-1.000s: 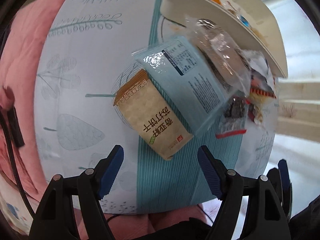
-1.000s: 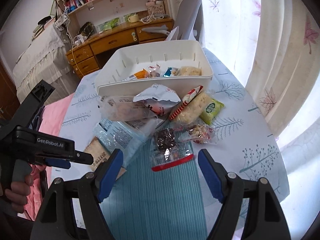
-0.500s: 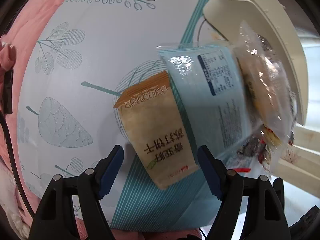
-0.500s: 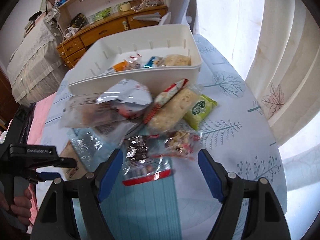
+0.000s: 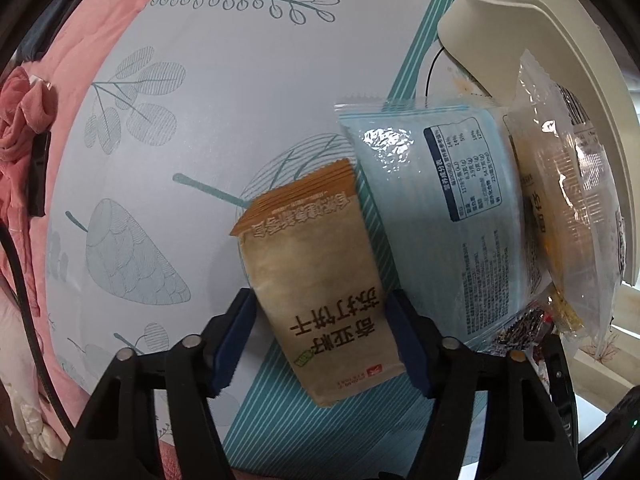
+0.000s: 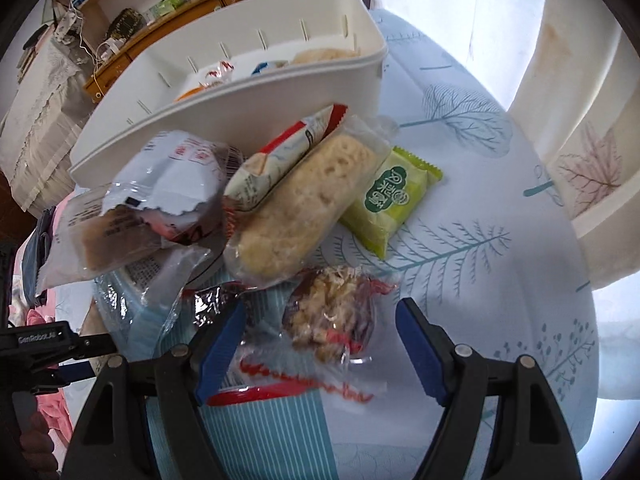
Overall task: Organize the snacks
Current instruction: 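Grasp the beige biscuit packet with the left tool while the right tool grasps a nut packet, then carry the biscuit packet in the left tool while the right tool carries the nut packet to the basket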
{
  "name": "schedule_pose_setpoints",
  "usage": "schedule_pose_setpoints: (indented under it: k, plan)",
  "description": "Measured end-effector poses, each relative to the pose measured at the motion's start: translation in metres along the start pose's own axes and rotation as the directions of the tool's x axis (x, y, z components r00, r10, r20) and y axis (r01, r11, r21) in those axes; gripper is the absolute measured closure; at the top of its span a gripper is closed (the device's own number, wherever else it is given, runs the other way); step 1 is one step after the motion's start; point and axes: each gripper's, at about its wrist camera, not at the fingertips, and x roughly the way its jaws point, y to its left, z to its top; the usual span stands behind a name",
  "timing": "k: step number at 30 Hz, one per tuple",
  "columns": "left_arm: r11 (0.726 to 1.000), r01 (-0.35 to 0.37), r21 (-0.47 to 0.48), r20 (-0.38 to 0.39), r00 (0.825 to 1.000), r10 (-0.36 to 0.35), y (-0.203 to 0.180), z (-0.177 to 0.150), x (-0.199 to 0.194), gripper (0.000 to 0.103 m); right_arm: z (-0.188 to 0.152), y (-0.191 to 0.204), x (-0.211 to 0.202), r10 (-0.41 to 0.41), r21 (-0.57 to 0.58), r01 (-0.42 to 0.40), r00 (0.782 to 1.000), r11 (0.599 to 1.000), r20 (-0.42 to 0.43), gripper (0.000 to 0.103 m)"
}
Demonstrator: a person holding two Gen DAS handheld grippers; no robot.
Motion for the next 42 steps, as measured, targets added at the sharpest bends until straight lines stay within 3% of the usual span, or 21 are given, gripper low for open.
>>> schedule_pose_setpoints:
  k: [2,6,12,21,27,31,38,42]
  plan:
    - [1.000,-0.020,0.019,-0.002,1.000,0.020,-0.008,0.001,0.000,0.039,0.003,0.003,0.006,-0.017,-0.010,0.017,1.000,1.000,-0.022,0.037]
    - [0.999,-0.030,0.034,-0.002,1.000,0.030,-0.014,-0.001,0.002,0.044,0.005,0.008,0.010,-0.078,-0.027,0.077,0.996,0.997,-0.040,0.045]
    - [0.997,0.024,0.068,-0.044,0.999,-0.021,-0.006,-0.002,0.007,0.048,-0.003,0.009,0.008,-0.083,0.041,0.087,0.992,0.995,-0.091,0.047]
    - [0.987,0.080,0.141,-0.195,0.979,-0.051,0.011,-0.012,0.018,0.048,-0.050,0.020,-0.013,-0.052,0.220,0.087,0.985,0.972,-0.162,0.048]
    - [0.970,0.091,0.227,-0.187,0.981,-0.049,0.021,-0.009,-0.006,0.048,-0.073,0.049,-0.041,0.010,0.255,0.018,0.994,0.967,-0.108,0.048]
    - [0.963,0.128,0.236,-0.194,0.978,-0.082,0.023,-0.002,-0.029,0.048,-0.075,0.075,-0.060,0.043,0.231,-0.031,0.998,0.972,-0.050,0.048]
    - [0.946,0.165,0.280,-0.155,0.980,-0.125,0.016,0.010,-0.082,0.048,-0.054,0.103,-0.091,0.098,0.145,-0.108,0.992,0.984,0.075,0.048]
    - [0.929,0.187,0.321,-0.125,0.980,-0.154,0.003,0.023,-0.114,0.048,-0.024,0.116,-0.102,0.126,0.088,-0.138,0.983,0.986,0.136,0.048]
